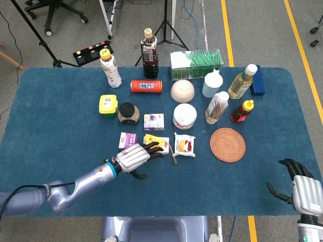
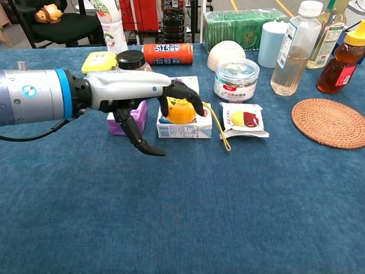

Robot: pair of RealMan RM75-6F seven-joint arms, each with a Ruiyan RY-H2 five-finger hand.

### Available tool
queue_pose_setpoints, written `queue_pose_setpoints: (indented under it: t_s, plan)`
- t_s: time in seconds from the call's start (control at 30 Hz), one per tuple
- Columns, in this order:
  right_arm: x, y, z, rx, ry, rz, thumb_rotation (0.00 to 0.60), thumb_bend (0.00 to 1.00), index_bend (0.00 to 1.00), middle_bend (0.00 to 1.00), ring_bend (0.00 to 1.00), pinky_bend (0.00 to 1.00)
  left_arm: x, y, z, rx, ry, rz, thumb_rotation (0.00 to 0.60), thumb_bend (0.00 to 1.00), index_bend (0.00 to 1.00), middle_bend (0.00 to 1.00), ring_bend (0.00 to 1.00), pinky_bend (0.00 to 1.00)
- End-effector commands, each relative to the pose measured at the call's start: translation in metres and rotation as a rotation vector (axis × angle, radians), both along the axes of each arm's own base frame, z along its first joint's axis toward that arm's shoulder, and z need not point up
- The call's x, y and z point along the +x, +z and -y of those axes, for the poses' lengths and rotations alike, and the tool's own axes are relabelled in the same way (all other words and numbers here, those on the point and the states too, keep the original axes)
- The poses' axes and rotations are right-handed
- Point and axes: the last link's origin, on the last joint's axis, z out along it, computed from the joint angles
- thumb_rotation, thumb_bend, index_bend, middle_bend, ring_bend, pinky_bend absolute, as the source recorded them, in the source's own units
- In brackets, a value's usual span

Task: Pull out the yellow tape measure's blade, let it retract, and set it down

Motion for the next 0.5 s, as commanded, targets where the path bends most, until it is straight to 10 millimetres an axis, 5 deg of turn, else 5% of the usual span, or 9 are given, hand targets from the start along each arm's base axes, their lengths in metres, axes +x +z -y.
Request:
queue_pose_setpoints:
  t_s: [0.03,0.3,0.5]
  plan:
    - [0.000,0.000,0.000,-0.001,-0.002,0.001,0.406,0.28,0.24,0.23,0.22,0.34,0.006,-0.003,-0.001,-0.002,-0.003,0.010,0.569,0.21,0.17,0.13,0.01,0.19]
    - [0.000,0.003,-0.002,-0.008,-0.003,0.000,0.409,0.28,0.24,0.23,0.22,0.34,0.023,-0.008,-0.003,-0.005,-0.014,0.040,0.573,0.21,0.17,0.13,0.01,0.19]
    - [0.002,0.003,0.001,0.001,0.007,-0.002,0.405,0.28,0.24,0.23,0.22,0.34,0.012,0.014,0.003,0.030,-0.024,0.045,0.578,0.21,0.17,0.13,0.01,0.19]
